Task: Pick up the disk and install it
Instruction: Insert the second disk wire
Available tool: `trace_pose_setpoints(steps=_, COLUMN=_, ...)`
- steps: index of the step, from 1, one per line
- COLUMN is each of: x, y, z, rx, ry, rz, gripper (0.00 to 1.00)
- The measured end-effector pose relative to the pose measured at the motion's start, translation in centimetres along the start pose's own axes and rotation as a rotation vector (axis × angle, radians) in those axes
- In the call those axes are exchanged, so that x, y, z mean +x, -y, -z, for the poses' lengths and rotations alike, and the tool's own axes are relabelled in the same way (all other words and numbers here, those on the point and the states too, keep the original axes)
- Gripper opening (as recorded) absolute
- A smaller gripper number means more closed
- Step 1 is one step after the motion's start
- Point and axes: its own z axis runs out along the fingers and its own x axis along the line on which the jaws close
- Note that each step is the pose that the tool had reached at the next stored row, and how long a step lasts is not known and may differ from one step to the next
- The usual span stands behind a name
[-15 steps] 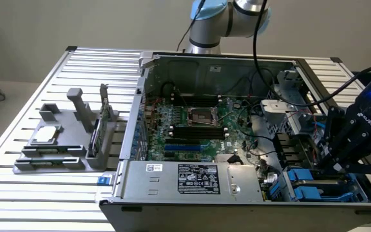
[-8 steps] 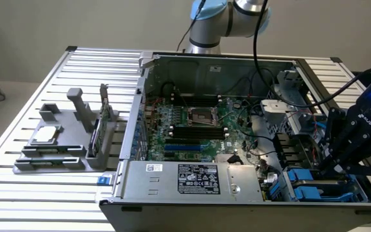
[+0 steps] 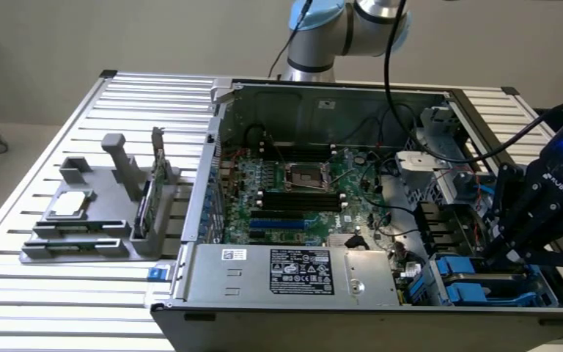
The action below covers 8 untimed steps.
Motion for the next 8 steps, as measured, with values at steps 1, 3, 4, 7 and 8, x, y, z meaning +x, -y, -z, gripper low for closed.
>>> trace_pose_setpoints(steps=1, x=0.00, y=0.00, z=0.00, rx=0.0000, ry=0.0000, rz=0.000, gripper=0.16)
trace_pose_setpoints(steps=3, x=-0.01, y=-0.01, z=0.01, rx=0.0007, ry=-0.0002, rz=0.000, gripper=0.18)
trace_pose_setpoints(steps=4, x=-0.02, y=0.00, z=0.05, rx=0.0026, ry=-0.0014, rz=0.000, gripper=0.24)
trace_pose_setpoints(steps=7, x=-0.14, y=0.09, z=0.70, rx=0.0129, ry=-0.0004, rz=0.001, gripper=0.36)
trace_pose_setpoints(steps=8, x=-0.17, y=0.12, z=0.88, rx=0.0162, ry=-0.0008, rz=0.001, gripper=0.42)
